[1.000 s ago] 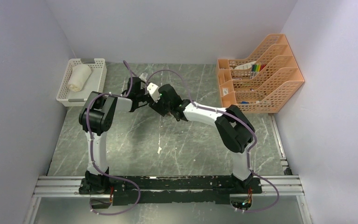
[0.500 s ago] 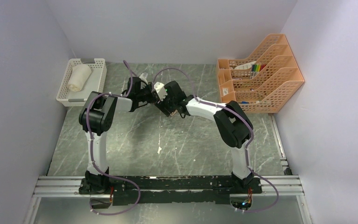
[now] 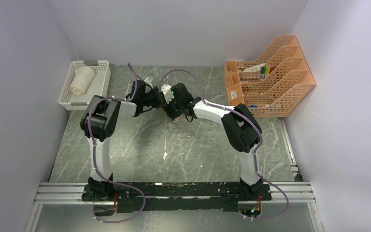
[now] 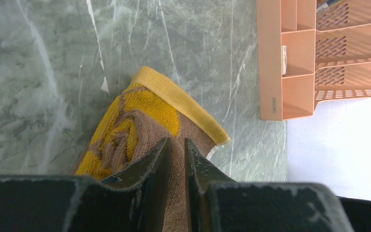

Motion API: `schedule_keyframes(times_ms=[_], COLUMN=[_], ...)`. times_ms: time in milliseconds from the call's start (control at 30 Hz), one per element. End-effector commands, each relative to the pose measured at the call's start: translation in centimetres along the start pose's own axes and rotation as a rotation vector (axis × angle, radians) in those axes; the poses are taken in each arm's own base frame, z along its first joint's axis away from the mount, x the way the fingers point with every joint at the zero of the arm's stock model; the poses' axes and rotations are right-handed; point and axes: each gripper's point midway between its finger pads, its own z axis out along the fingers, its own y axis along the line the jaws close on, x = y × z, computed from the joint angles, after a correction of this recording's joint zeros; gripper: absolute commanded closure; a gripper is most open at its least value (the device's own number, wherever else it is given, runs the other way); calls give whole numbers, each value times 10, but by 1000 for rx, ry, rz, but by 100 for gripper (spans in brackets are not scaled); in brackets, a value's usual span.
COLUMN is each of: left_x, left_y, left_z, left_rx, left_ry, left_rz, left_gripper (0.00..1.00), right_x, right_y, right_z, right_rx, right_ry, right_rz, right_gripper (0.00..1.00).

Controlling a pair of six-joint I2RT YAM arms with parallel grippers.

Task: Roll the towels
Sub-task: Roll the towel at the center of the board.

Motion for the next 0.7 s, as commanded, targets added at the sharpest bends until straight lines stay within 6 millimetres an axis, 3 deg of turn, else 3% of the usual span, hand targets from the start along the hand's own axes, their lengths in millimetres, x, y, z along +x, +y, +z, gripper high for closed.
schedule_keyframes(times_ms=[0,467,667], left_x=[5,-18,-53], left_y=[6,0,-13], left_z=[-8,-21,-39], left_rx=[-44,-46,-17], left_ry=[-10,-60,-118], left_rz=[17,33,37], left_gripper=[71,71,71], right_x=[-7,26,39], right_y=[15,-3,-13], right_z=[3,15,16], right_rx=[-61,50,113], right_ry=[-5,105,149], right_rz=[70,147,152], right_gripper=[52,58,95])
